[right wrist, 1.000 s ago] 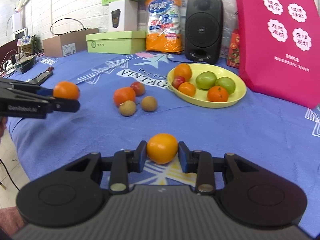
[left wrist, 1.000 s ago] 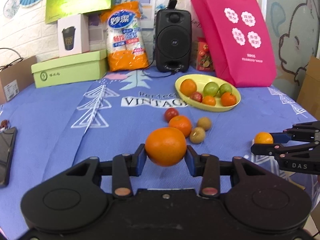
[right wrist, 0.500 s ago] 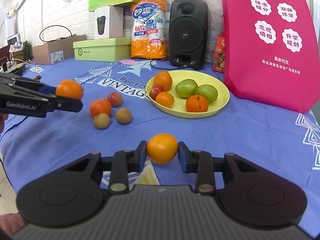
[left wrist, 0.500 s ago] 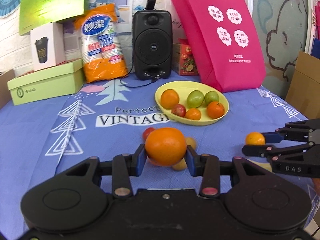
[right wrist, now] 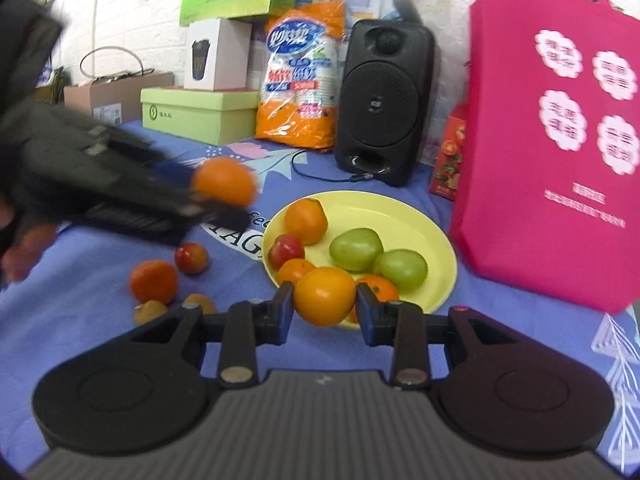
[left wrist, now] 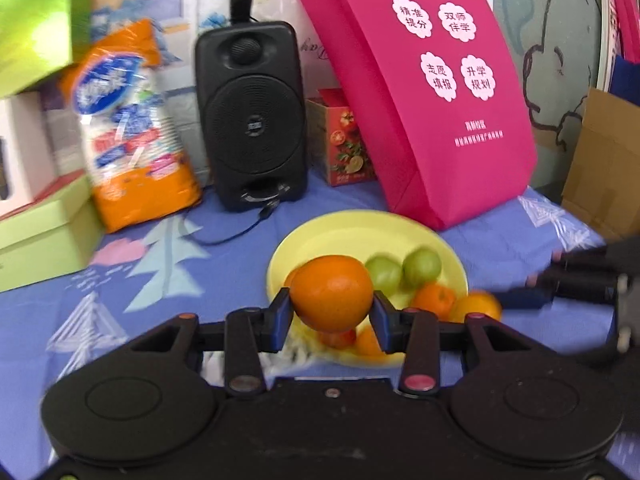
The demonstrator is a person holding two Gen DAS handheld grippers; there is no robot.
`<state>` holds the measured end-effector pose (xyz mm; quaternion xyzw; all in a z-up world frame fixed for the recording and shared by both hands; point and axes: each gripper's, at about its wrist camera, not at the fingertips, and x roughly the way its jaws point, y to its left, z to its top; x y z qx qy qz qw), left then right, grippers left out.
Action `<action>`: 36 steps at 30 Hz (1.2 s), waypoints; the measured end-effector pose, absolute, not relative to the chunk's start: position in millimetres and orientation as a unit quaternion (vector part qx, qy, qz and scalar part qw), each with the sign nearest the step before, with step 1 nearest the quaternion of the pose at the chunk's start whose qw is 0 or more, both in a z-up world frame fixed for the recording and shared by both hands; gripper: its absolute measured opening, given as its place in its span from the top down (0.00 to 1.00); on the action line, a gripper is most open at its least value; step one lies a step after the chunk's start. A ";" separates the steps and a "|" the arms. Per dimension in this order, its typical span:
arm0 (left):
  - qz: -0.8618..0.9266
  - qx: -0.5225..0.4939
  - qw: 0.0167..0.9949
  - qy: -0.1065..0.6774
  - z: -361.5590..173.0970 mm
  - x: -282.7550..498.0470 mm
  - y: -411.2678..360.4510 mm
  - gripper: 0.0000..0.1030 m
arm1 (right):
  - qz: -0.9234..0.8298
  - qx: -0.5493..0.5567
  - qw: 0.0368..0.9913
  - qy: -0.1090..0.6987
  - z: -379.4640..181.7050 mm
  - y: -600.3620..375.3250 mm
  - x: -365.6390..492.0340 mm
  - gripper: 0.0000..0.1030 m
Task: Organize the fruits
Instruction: 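Carry the large orange and tangerine over the yellow plate with both tools, then open both tools to drop the fruits onto the yellow plate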
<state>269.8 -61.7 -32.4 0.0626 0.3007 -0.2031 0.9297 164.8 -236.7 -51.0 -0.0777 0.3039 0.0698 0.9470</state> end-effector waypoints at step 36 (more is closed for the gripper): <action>-0.121 0.002 0.946 0.301 -14.9 231.0 18.7 0.37 | 0.087 -0.025 0.952 0.293 -62.3 -235.1 133.5 0.60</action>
